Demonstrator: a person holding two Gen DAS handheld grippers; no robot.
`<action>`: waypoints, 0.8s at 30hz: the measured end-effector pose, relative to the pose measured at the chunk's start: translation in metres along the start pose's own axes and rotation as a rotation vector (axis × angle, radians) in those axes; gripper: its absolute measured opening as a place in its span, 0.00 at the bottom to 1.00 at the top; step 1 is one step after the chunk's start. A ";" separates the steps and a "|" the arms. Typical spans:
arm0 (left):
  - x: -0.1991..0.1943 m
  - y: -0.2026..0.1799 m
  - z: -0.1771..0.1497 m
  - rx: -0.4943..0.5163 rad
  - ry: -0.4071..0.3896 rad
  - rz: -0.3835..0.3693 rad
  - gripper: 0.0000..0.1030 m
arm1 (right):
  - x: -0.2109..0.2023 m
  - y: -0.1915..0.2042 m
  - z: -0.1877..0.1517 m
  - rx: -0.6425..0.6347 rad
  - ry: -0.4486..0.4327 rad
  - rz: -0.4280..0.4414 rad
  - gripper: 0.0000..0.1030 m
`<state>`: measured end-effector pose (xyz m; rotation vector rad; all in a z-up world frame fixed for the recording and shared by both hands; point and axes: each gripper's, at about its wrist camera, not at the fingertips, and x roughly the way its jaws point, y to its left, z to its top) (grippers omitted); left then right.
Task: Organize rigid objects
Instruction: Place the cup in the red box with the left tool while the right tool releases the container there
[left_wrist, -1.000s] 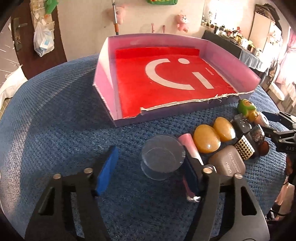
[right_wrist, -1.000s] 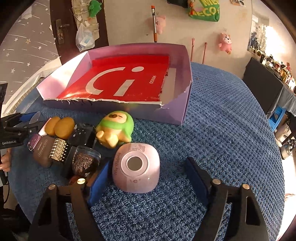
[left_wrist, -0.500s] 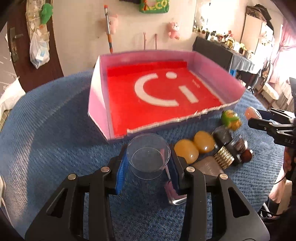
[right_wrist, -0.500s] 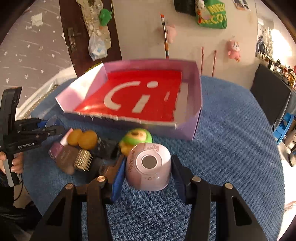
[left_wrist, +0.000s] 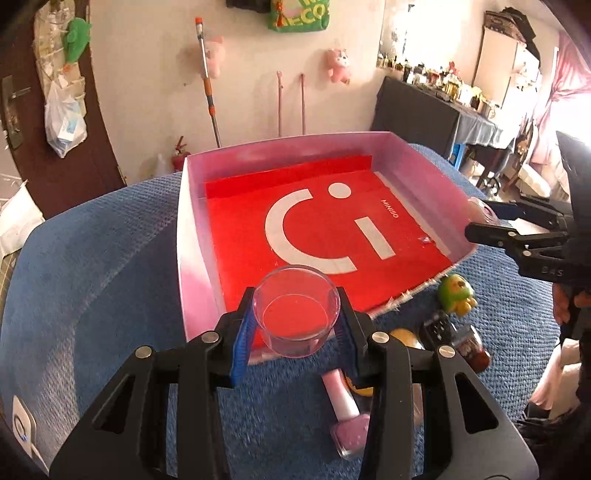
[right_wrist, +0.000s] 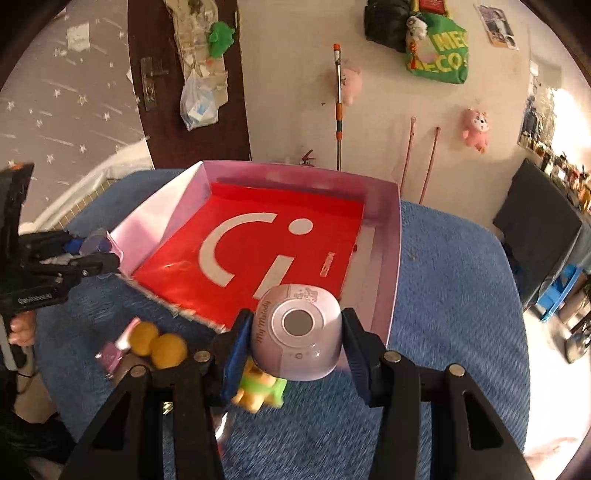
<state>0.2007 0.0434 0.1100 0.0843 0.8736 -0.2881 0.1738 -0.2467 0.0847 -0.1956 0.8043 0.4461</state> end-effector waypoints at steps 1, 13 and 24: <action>0.004 0.000 0.003 0.005 0.013 -0.001 0.36 | 0.005 0.000 0.005 -0.014 0.011 -0.007 0.49; 0.066 0.008 0.023 0.072 0.172 -0.005 0.36 | 0.078 -0.012 0.031 -0.128 0.227 -0.039 0.49; 0.088 0.001 0.021 0.137 0.242 -0.001 0.36 | 0.096 -0.003 0.033 -0.218 0.297 -0.044 0.50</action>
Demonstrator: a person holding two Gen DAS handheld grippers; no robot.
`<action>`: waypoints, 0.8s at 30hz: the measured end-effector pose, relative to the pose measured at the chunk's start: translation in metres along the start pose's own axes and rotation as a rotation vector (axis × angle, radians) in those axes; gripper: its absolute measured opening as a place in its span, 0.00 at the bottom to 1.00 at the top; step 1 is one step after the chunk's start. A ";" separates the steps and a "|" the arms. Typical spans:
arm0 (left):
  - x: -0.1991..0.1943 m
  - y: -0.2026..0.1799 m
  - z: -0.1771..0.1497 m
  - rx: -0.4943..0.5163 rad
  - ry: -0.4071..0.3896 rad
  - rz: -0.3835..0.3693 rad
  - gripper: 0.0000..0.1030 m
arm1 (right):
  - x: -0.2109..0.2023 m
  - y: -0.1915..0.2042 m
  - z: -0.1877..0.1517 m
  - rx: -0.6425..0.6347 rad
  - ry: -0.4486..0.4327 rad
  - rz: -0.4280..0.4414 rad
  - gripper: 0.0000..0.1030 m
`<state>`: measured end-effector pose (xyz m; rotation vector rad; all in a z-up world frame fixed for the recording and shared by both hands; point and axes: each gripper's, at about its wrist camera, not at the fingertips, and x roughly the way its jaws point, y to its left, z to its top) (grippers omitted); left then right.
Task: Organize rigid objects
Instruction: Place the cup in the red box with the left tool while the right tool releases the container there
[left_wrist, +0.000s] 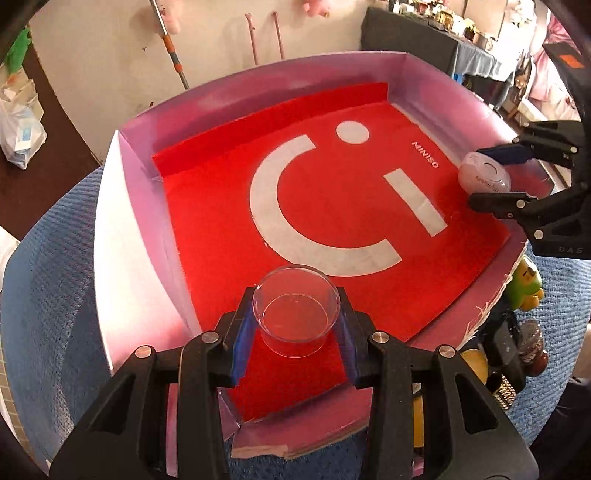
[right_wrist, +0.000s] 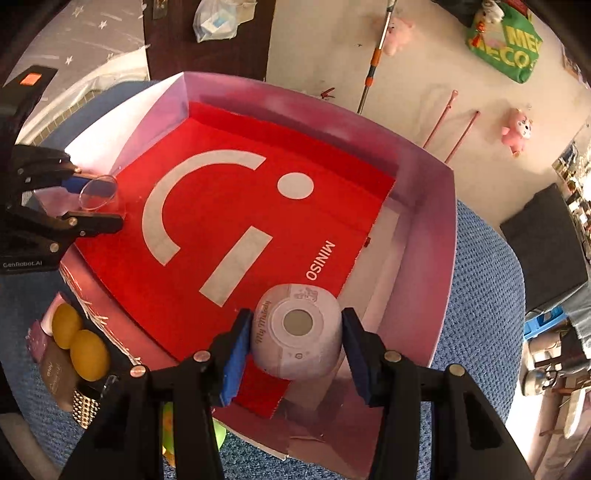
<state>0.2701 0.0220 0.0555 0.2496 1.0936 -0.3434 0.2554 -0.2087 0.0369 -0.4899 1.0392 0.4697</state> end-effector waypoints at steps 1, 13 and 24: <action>0.001 -0.001 0.000 0.003 0.001 0.002 0.36 | 0.001 0.001 0.000 -0.009 0.003 -0.003 0.50; 0.007 -0.003 0.003 0.012 0.011 0.010 0.37 | 0.009 0.012 -0.001 -0.084 0.034 -0.035 0.49; 0.005 -0.001 0.001 0.013 -0.003 0.002 0.39 | 0.009 0.012 -0.001 -0.094 0.039 -0.039 0.50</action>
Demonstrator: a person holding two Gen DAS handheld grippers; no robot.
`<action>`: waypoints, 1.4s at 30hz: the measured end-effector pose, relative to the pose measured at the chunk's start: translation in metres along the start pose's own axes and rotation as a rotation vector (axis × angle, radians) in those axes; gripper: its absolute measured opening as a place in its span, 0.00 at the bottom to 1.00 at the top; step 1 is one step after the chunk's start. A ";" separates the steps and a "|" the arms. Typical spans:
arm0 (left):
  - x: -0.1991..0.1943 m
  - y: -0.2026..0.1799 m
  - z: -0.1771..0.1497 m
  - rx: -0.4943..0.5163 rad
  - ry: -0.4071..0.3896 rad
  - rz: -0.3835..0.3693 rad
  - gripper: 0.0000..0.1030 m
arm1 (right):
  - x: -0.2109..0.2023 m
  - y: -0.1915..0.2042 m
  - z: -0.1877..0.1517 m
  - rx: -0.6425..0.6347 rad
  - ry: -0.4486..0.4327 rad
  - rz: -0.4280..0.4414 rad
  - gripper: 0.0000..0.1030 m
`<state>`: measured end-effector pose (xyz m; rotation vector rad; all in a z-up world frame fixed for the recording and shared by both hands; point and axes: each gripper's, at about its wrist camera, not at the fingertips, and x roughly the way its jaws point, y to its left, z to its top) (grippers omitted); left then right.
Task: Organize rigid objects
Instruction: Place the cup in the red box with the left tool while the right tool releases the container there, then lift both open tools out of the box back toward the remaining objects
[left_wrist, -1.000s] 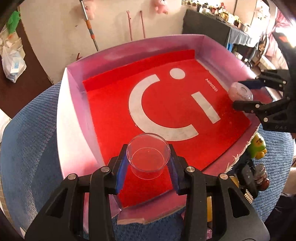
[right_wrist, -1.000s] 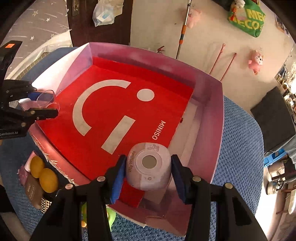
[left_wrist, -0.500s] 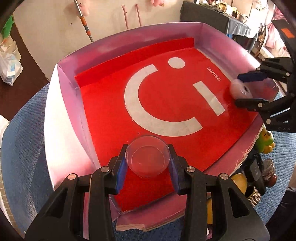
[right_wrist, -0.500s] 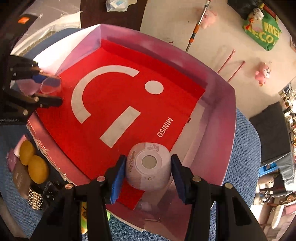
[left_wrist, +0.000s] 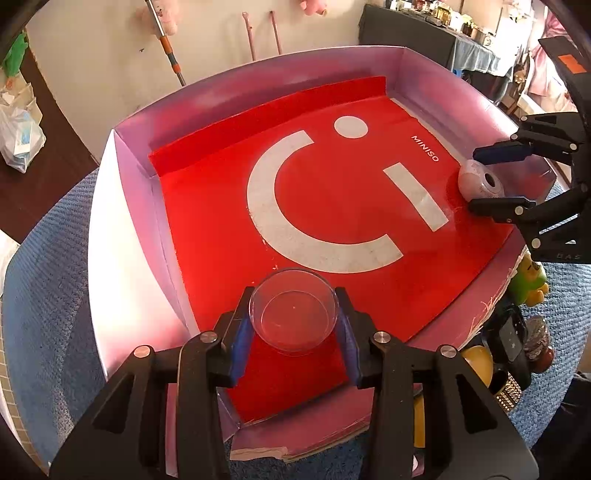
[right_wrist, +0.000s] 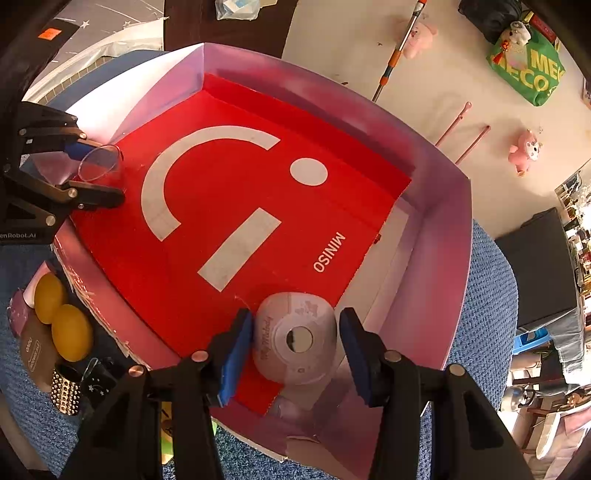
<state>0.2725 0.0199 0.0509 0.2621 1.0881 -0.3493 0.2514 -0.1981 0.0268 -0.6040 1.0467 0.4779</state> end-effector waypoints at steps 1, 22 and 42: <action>-0.001 0.001 -0.001 -0.002 -0.003 -0.005 0.43 | 0.000 0.000 0.000 0.001 -0.001 0.002 0.50; -0.096 -0.017 -0.020 -0.081 -0.305 0.019 0.73 | -0.080 -0.012 -0.013 0.122 -0.220 -0.021 0.88; -0.164 -0.061 -0.116 -0.207 -0.615 0.063 0.95 | -0.170 0.048 -0.100 0.243 -0.510 -0.084 1.00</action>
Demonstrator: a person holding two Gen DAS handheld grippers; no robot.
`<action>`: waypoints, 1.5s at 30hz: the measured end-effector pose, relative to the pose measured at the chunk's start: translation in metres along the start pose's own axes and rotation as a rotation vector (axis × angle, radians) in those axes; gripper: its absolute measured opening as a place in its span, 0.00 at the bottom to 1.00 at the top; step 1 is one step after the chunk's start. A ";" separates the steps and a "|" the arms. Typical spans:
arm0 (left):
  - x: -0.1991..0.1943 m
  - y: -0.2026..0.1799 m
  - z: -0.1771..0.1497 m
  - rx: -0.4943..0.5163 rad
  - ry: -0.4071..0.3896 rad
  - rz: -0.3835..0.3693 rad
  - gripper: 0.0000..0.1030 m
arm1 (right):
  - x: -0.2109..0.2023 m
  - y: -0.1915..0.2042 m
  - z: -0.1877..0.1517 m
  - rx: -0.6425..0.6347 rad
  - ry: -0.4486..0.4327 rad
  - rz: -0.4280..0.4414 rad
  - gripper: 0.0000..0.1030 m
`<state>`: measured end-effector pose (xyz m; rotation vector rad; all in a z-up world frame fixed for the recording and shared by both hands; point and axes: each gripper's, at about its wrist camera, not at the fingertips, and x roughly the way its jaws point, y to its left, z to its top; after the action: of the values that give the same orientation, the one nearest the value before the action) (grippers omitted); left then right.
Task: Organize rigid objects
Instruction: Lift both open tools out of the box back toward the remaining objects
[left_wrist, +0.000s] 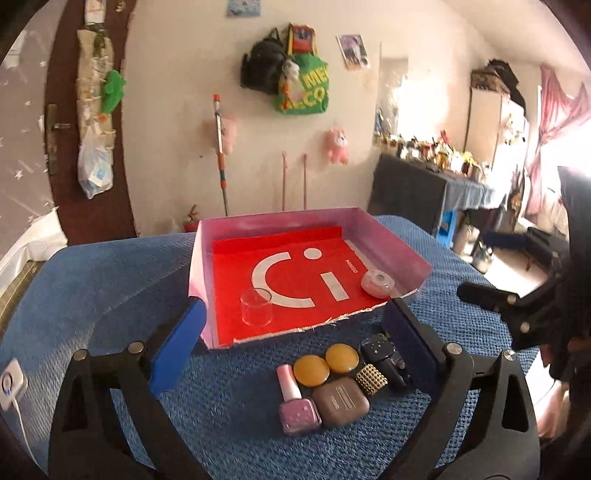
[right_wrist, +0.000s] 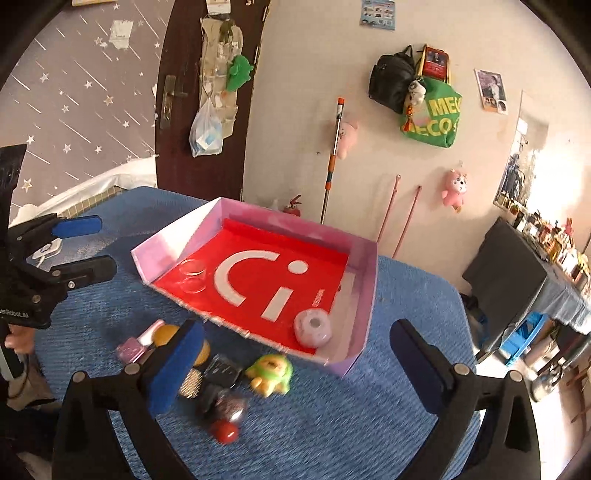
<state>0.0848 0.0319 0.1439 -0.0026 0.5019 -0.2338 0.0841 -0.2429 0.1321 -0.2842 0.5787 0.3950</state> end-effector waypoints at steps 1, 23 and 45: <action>-0.004 -0.001 -0.004 -0.003 -0.009 0.009 0.95 | -0.002 0.003 -0.005 0.004 -0.005 -0.005 1.00; -0.010 -0.031 -0.097 -0.016 -0.043 0.127 0.95 | -0.016 0.040 -0.107 0.215 -0.152 -0.147 1.00; 0.029 -0.001 -0.095 -0.130 0.140 0.089 0.95 | 0.029 0.036 -0.113 0.233 0.001 -0.115 1.00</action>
<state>0.0636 0.0296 0.0465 -0.0912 0.6547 -0.1145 0.0369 -0.2442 0.0193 -0.0937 0.5998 0.2136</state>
